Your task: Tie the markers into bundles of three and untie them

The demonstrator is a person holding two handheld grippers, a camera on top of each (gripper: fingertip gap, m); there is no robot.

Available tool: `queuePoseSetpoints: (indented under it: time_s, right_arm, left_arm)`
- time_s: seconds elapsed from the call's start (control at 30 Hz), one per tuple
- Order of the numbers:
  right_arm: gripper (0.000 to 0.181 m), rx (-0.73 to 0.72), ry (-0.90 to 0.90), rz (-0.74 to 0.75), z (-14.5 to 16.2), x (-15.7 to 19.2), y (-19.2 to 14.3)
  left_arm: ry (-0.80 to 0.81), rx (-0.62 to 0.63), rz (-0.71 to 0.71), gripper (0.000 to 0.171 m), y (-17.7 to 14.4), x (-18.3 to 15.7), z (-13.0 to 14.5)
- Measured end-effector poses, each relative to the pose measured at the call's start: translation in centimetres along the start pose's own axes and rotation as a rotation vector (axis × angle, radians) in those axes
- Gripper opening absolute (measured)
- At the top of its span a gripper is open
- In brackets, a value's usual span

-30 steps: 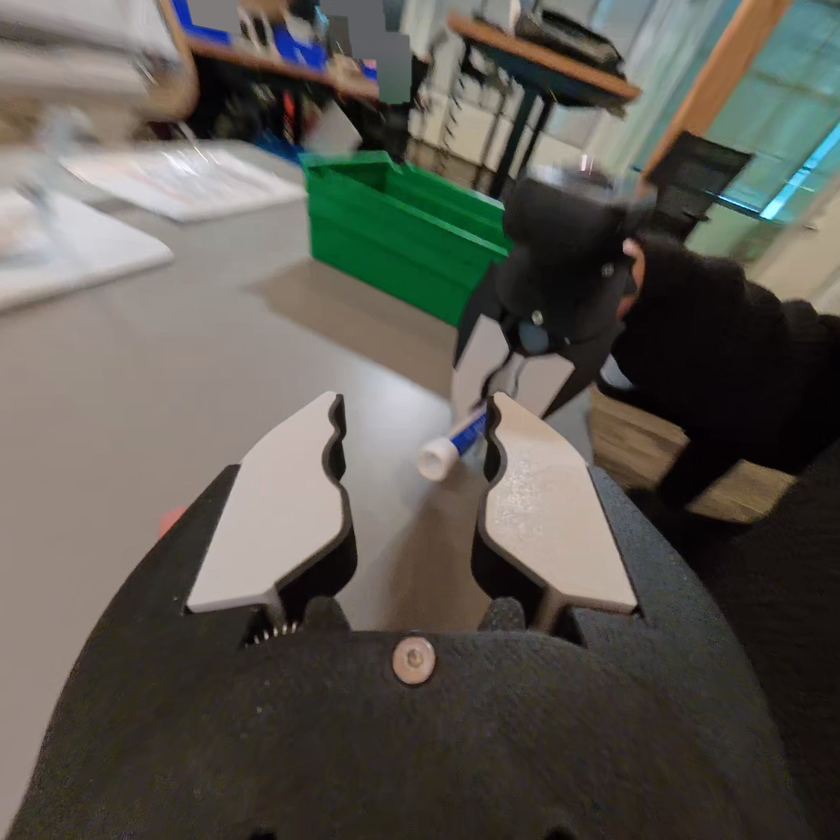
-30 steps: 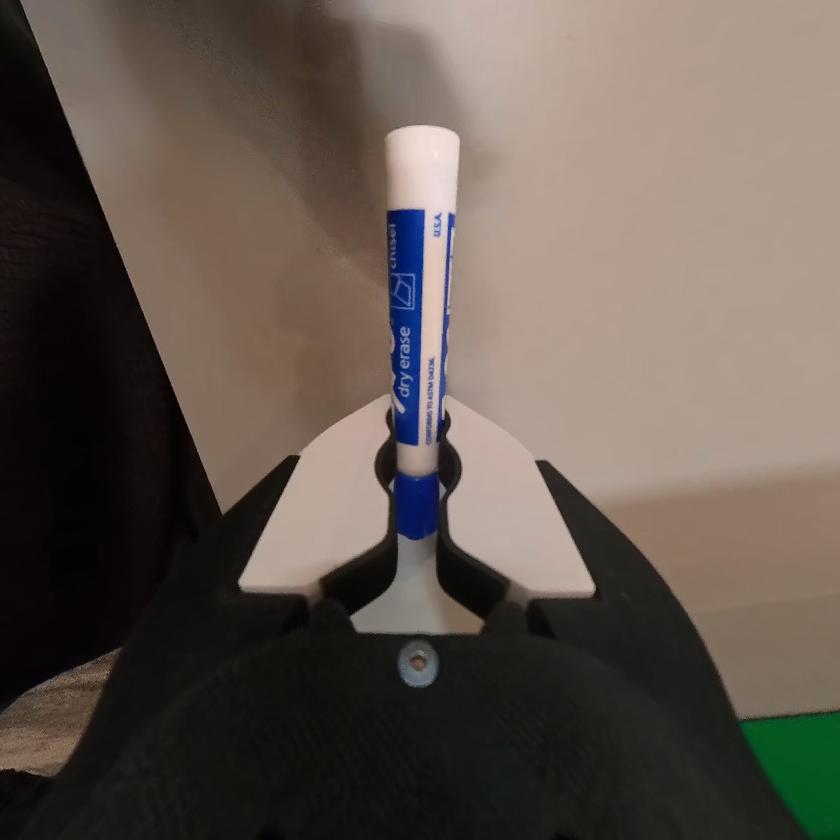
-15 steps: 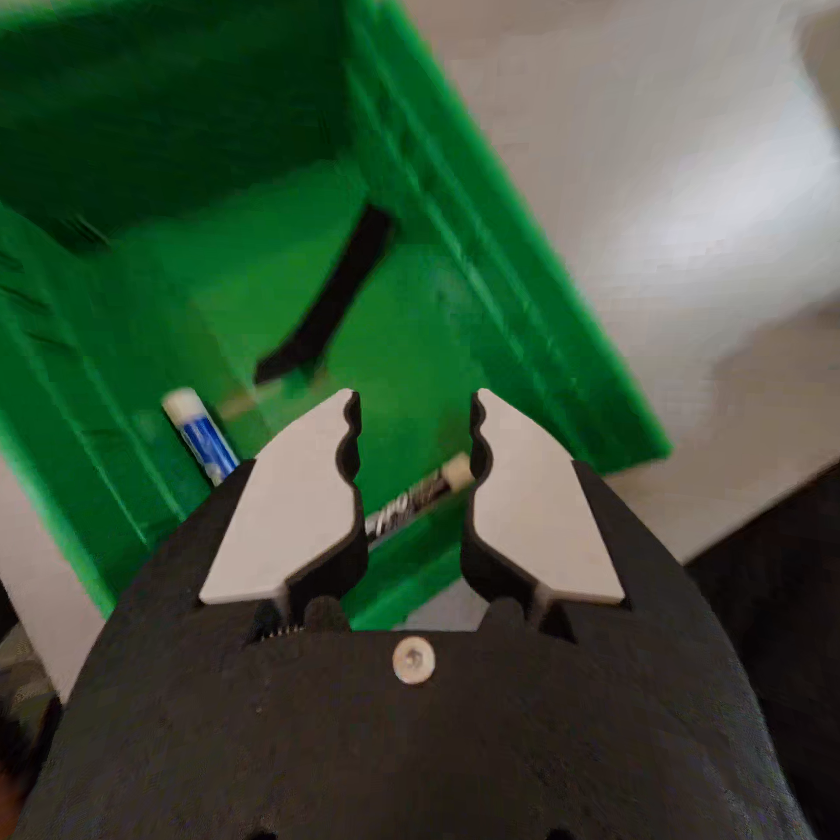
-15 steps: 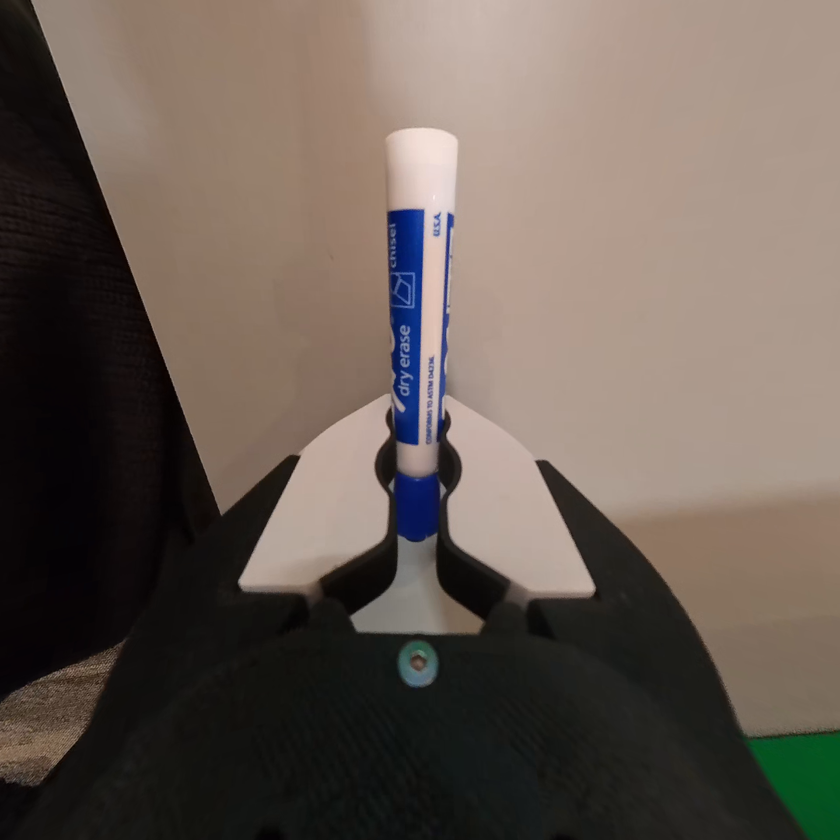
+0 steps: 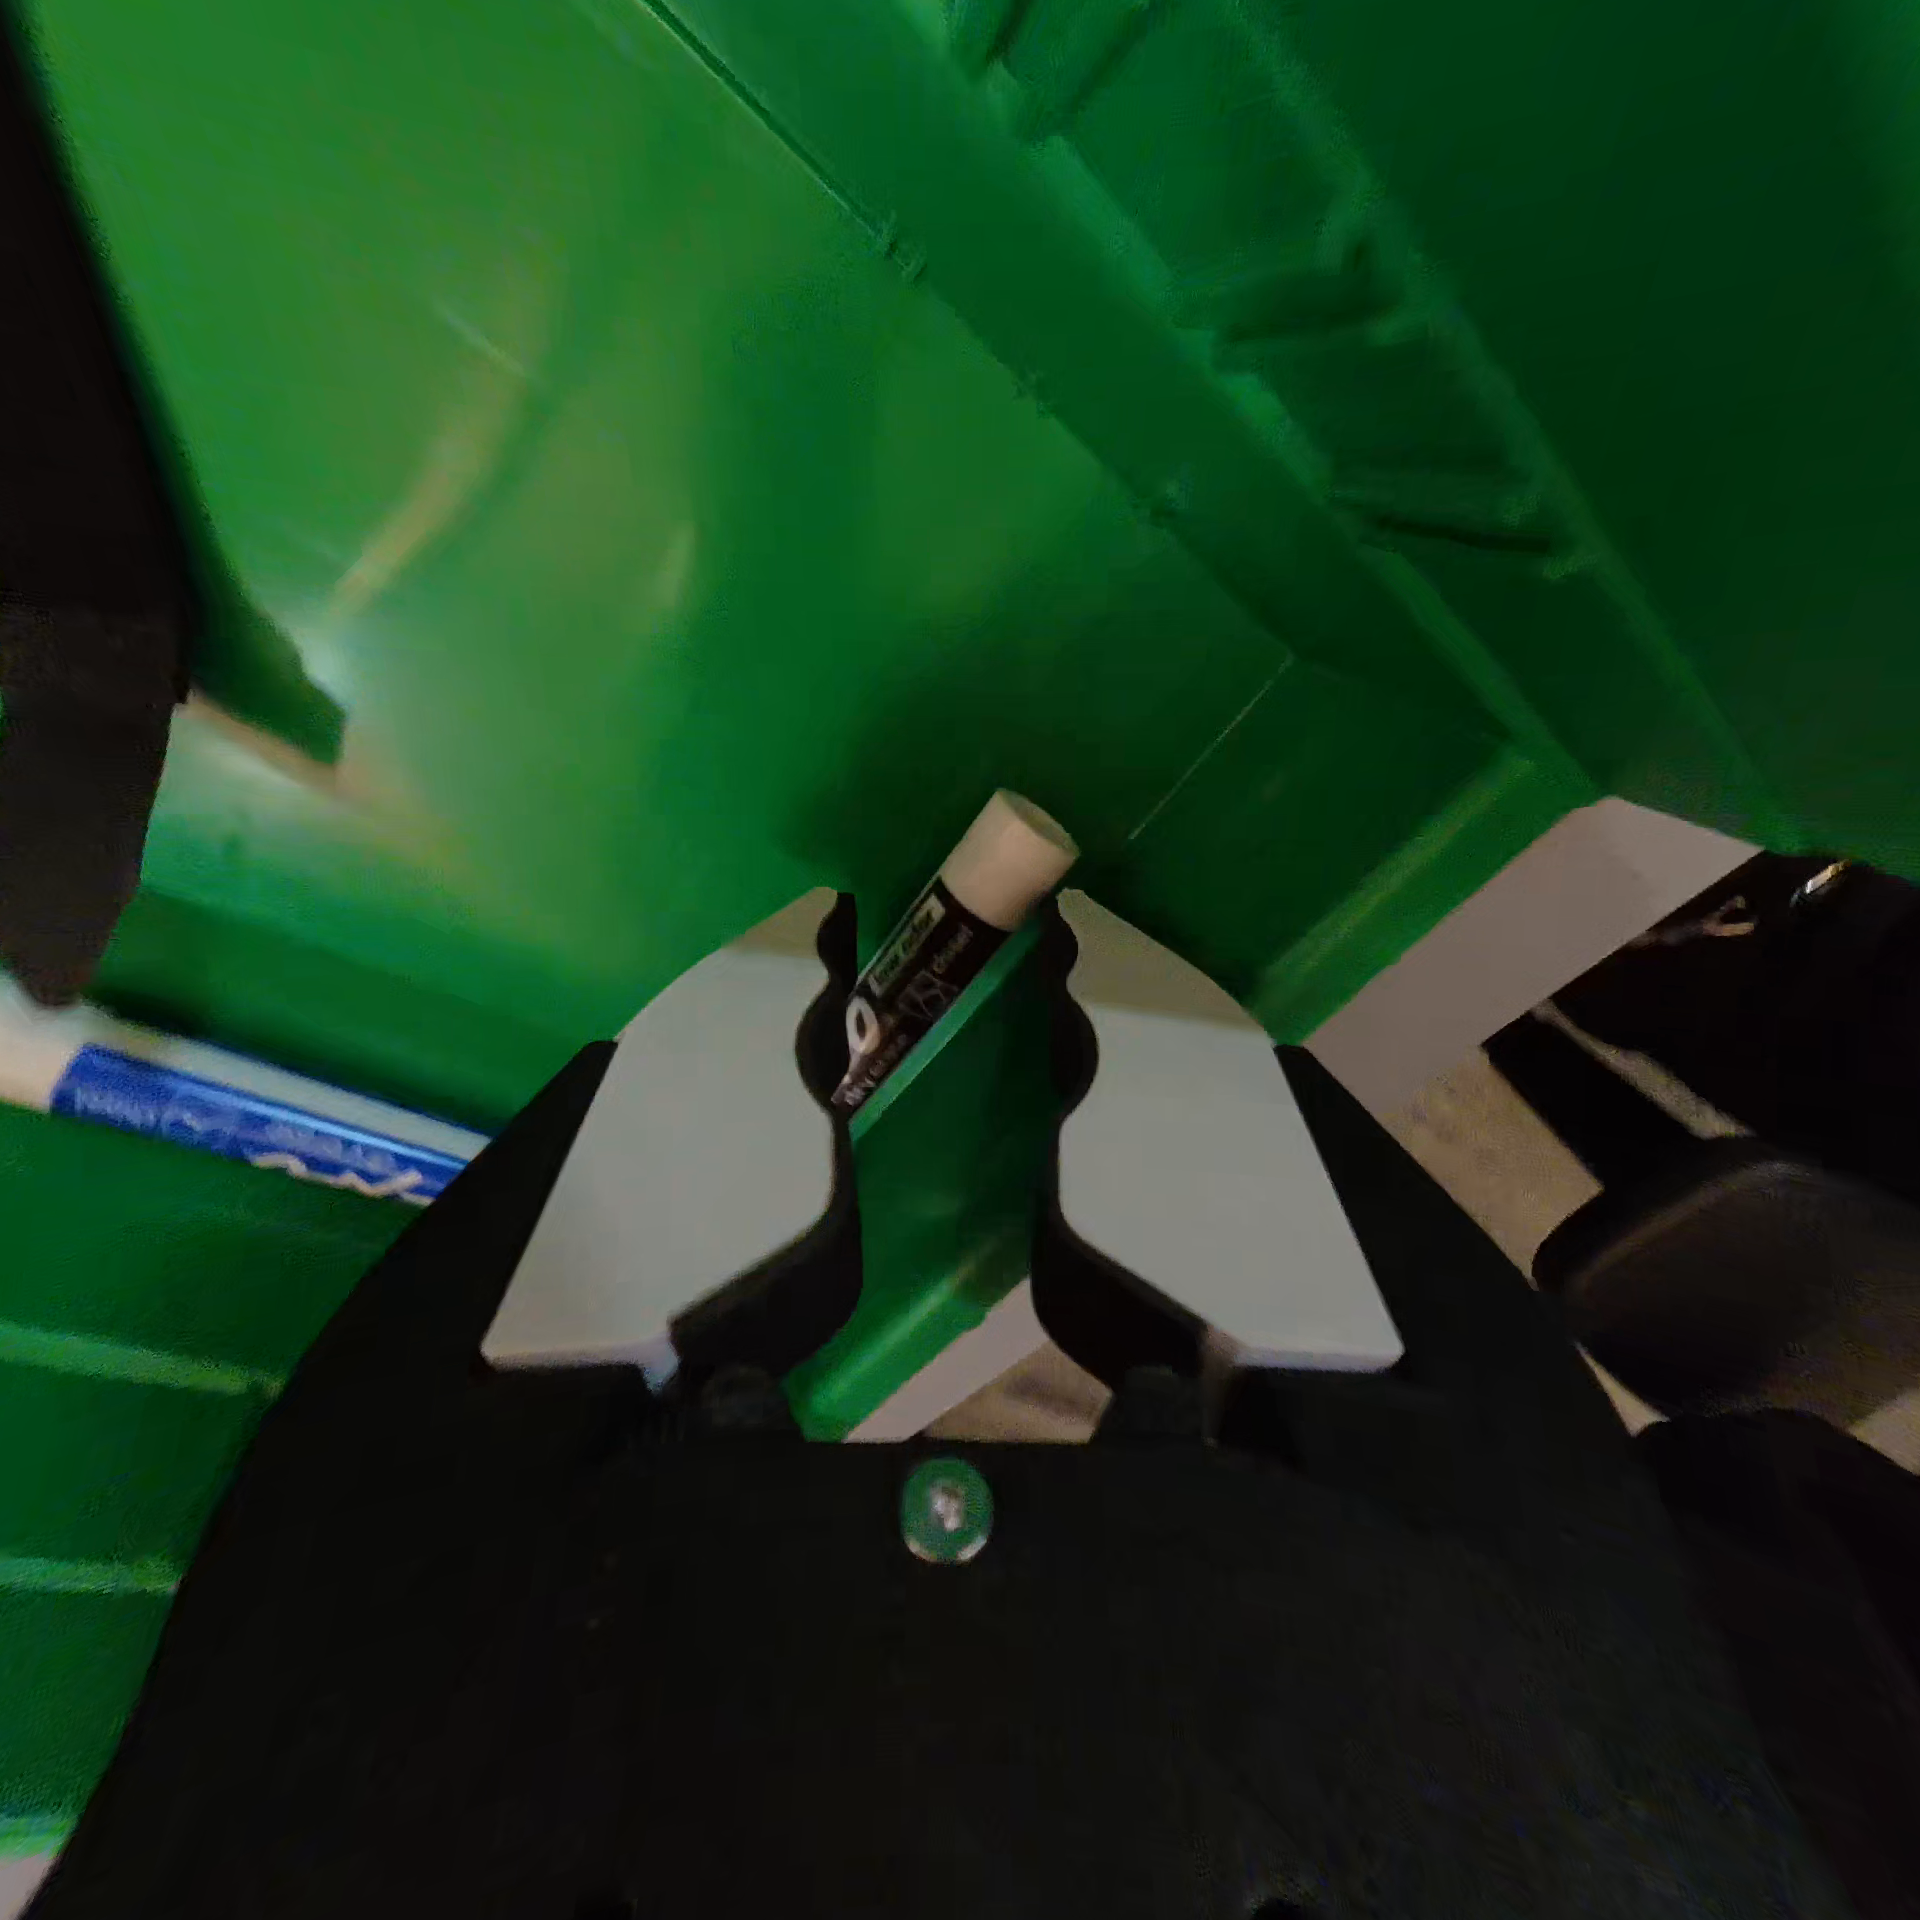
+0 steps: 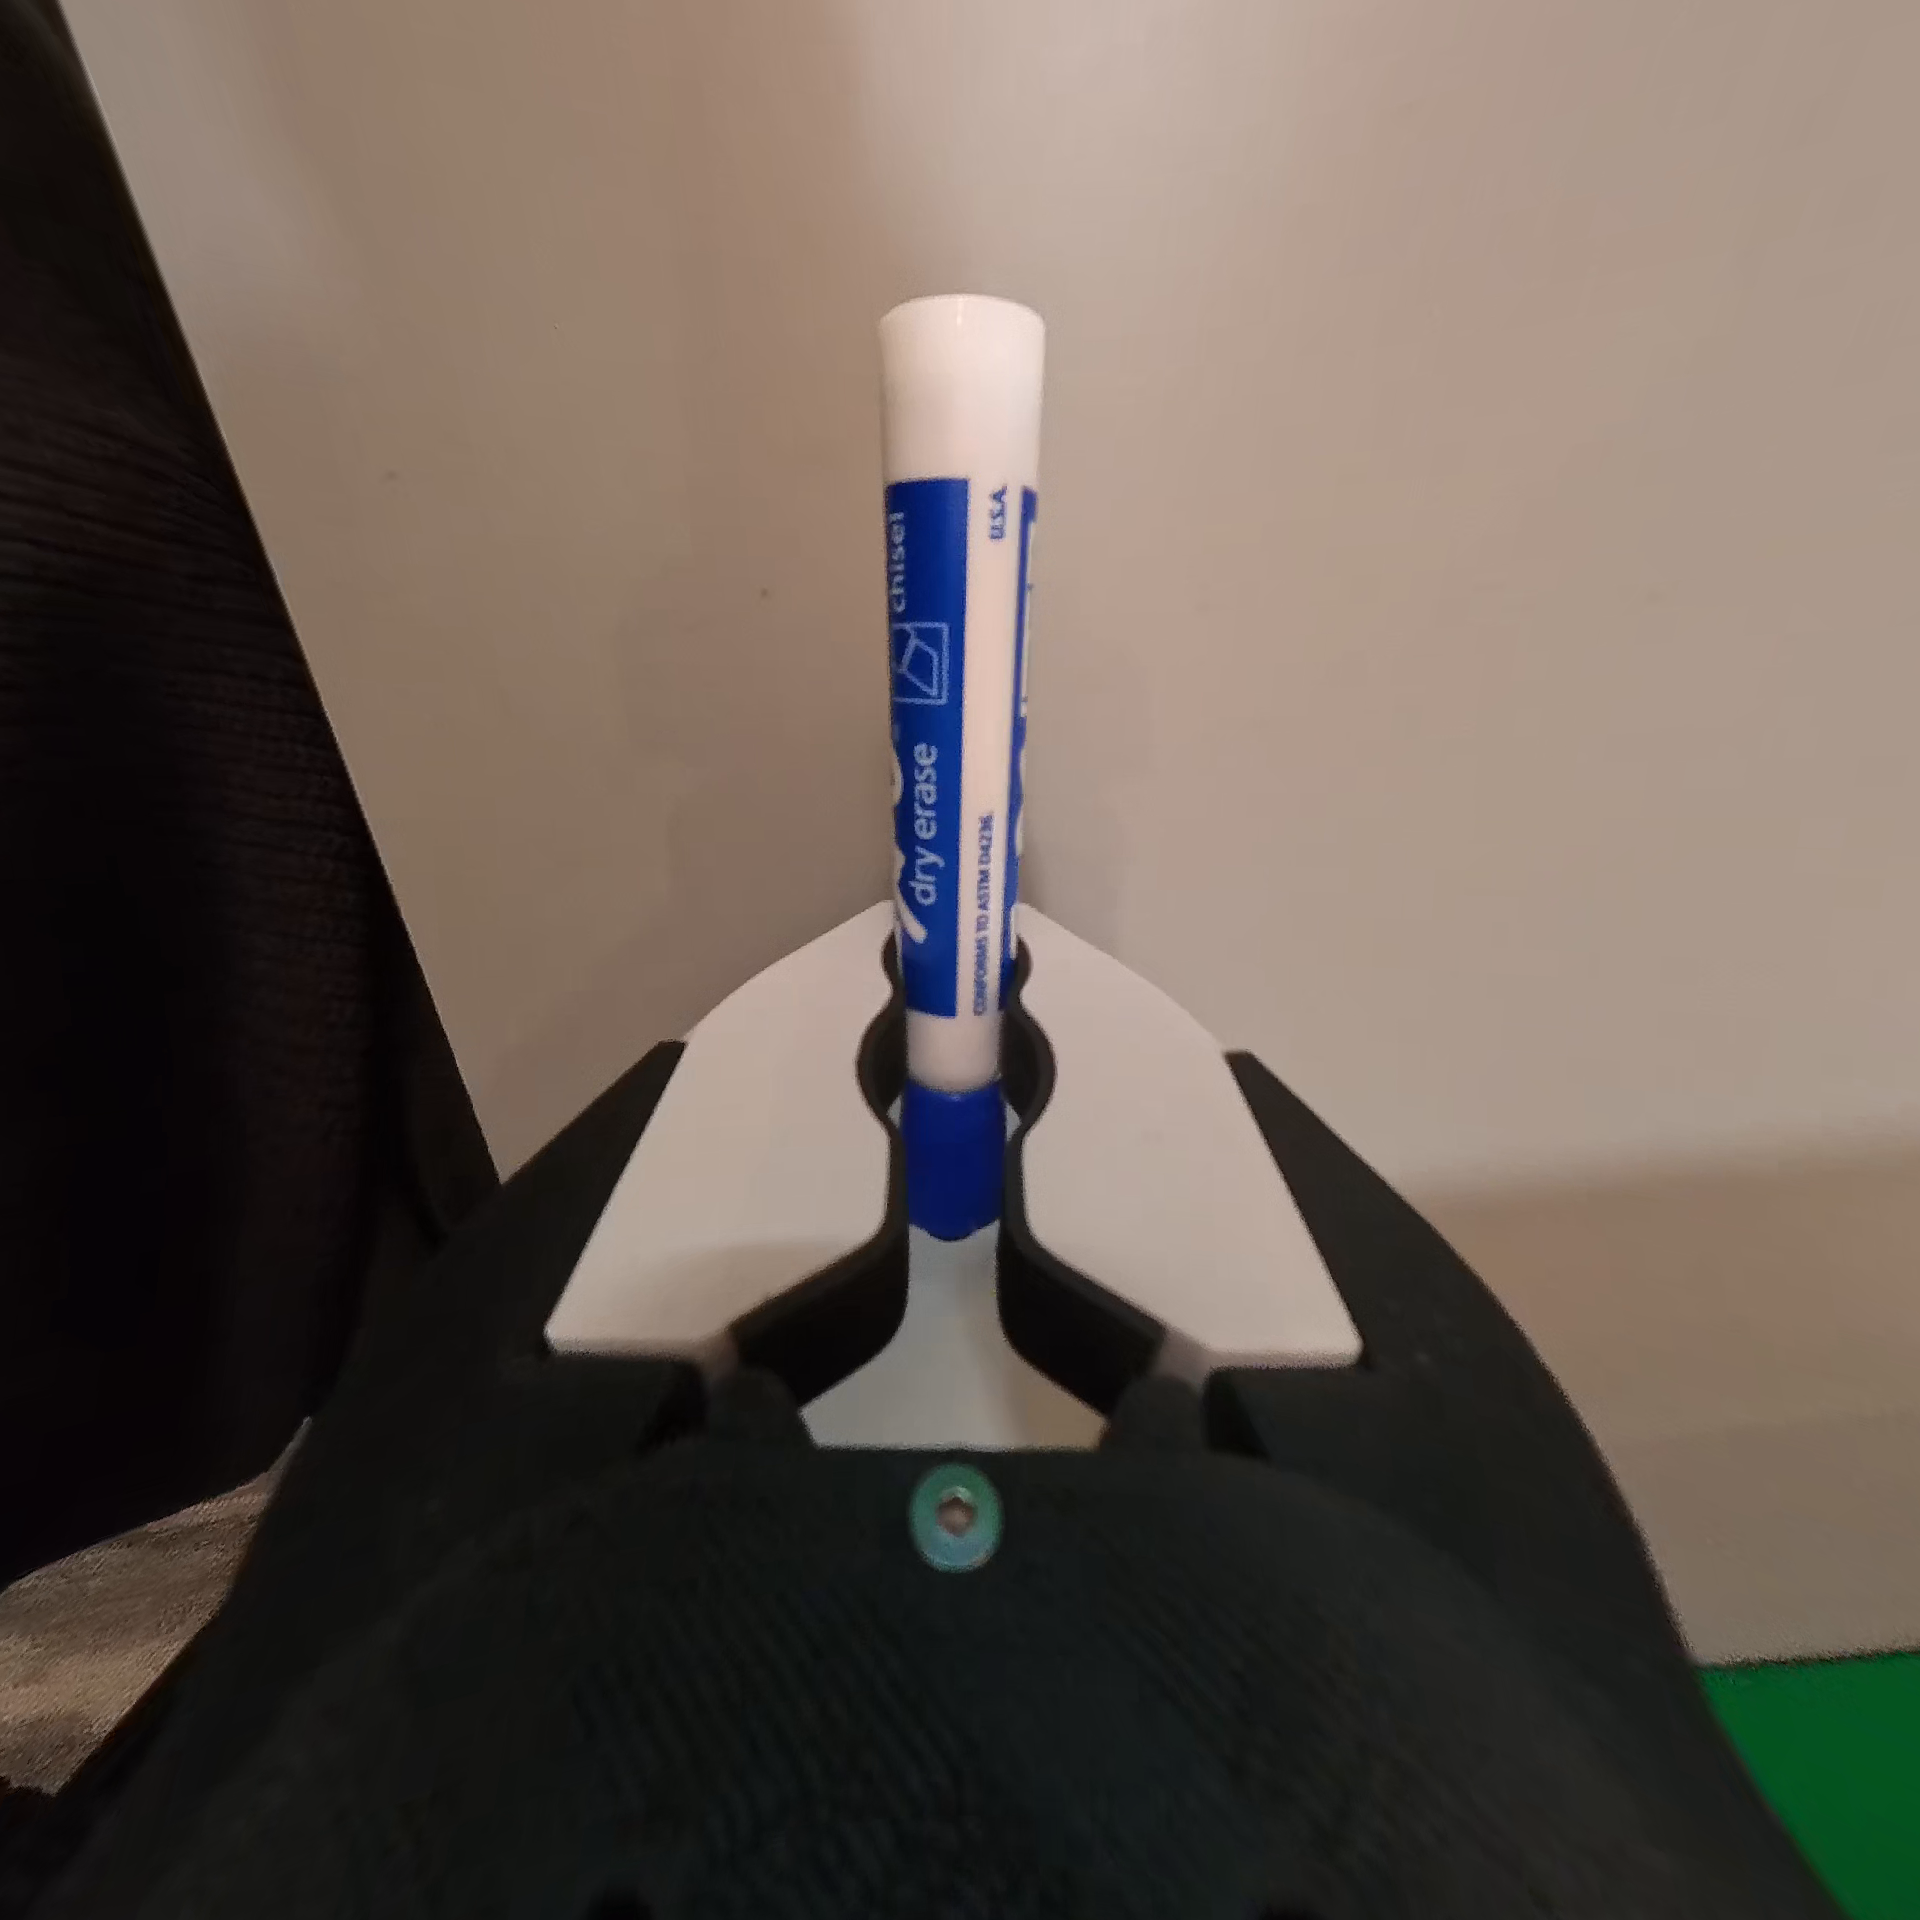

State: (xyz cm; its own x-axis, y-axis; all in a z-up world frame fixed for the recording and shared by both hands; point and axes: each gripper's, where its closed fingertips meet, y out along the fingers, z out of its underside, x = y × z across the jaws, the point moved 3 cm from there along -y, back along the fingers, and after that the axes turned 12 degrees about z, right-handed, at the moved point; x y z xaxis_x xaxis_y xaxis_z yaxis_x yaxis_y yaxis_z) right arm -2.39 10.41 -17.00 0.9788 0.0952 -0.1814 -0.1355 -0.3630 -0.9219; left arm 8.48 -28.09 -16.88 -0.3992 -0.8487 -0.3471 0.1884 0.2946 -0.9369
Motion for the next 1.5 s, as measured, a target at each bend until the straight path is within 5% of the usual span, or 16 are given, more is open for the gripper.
queuePoseSetpoints:
  time_s: [0.1,0.2,0.27,0.43,0.57,0.67,0.8,1.0,1.5]
  right_arm:
    - [0.014,-0.03,-0.005,0.004,-0.6,0.1,-0.6]
    - [0.014,-0.04,0.001,0.005,-0.6,0.1,-0.8]
    - [0.014,-0.034,0.01,0.01,-0.4,-0.1,-0.7]
    - [0.014,-0.057,0.026,0.008,-0.7,-0.3,-0.2]
    - [0.014,-0.082,0.045,0.01,-1.1,-0.5,-0.1]
    - [0.014,-0.105,0.063,0.013,-1.5,-0.6,-0.1]
    - [0.014,-0.137,0.078,0.023,-2.4,-0.3,-0.2]
    - [0.014,-0.2,0.13,-0.004,-4.0,0.7,0.3]
    - [0.014,-0.276,0.194,-0.098,-6.3,2.5,0.2]
  left_arm:
    - [0.099,0.133,0.019,0.024,0.5,0.8,-0.5]
    - [0.216,0.024,-0.151,0.022,-0.4,2.2,-2.3]
    - [0.187,-0.203,-0.313,0.021,-2.7,3.3,-4.0]
    - [0.028,-1.011,-0.303,0.02,-12.1,0.0,-5.7]
    - [0.174,-1.65,-0.003,0.019,-19.8,-9.1,-5.4]
    - [0.247,-1.867,0.219,0.019,-20.8,-14.2,-6.3]
    - [0.204,-1.905,0.552,0.019,-16.4,-18.0,-10.3]
    - [0.007,-1.706,0.919,0.019,-8.4,-19.9,-15.4]
    - [0.077,-1.548,0.823,0.019,-3.3,-21.1,-17.1]
